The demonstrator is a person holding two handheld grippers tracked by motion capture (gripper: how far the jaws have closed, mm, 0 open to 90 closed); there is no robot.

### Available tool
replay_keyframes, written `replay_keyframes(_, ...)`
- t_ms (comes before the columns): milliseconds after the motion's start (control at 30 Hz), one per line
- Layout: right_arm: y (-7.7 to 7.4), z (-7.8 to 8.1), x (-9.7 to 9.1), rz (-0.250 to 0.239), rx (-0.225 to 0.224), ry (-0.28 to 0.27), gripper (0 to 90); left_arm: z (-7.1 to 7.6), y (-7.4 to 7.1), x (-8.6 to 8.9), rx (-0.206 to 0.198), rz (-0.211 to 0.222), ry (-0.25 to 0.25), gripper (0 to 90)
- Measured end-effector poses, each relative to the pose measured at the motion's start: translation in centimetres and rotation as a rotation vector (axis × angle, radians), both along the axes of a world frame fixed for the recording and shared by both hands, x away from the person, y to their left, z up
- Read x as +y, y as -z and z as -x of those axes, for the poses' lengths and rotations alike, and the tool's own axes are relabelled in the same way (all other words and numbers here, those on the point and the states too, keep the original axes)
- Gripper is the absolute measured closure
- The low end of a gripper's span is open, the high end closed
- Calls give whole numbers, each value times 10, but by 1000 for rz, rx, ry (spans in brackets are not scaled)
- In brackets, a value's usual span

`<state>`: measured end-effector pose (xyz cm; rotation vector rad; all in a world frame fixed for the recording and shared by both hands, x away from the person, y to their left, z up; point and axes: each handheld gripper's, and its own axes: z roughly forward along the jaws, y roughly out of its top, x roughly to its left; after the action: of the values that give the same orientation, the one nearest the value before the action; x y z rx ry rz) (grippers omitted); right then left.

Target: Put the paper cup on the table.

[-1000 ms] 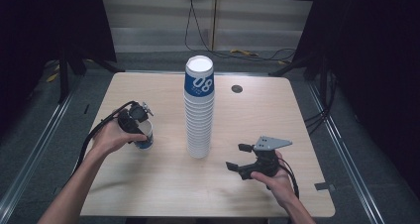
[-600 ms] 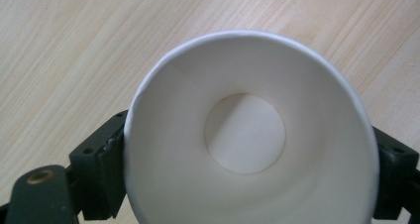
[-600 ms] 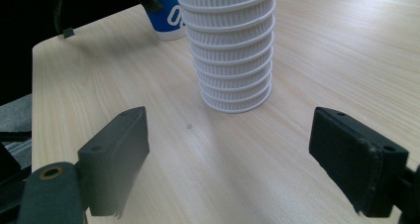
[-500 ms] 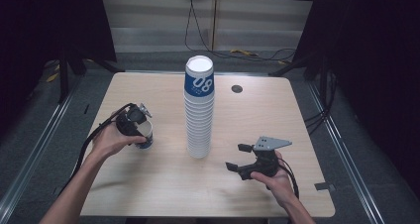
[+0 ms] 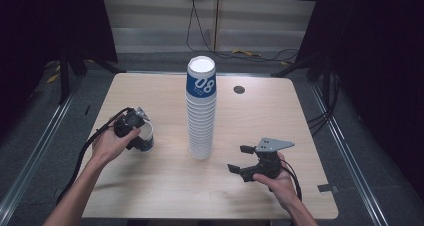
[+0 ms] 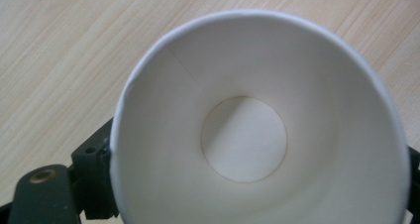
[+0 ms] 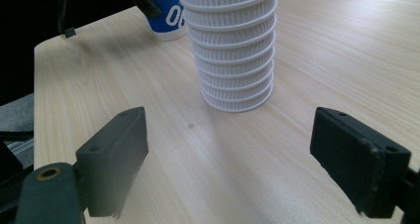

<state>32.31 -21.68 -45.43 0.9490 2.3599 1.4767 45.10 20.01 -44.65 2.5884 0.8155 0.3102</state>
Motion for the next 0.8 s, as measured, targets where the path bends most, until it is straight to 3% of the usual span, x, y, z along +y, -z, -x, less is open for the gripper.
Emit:
replay_keyframes(100, 0, 0, 0, 2, 3, 4, 150, 2, 3, 3, -4, 31, -13, 140)
replay_keyframes(267, 1, 0, 1, 1, 3, -1, 150, 5, 4, 10, -14, 45, 6, 143)
replay_keyframes(500, 1, -1, 1, 5, -1, -2, 150, 6, 11, 20, 2, 107, 10, 160)
replay_keyframes(533, 1, -1, 1, 8, -4, -4, 149, 6, 12, 21, 0, 100, 14, 161)
replay_keyframes(600, 1, 0, 1, 7, -3, -2, 150, 10, 13, 23, -28, 115, -1, 160)
replay_keyframes(700, 1, 0, 1, 7, 2, 1, 150, 11, 14, 28, -18, 129, -3, 160)
replay_keyframes(800, 1, 0, 1, 9, -4, -4, 149, 14, 15, 33, -42, 152, -32, 160)
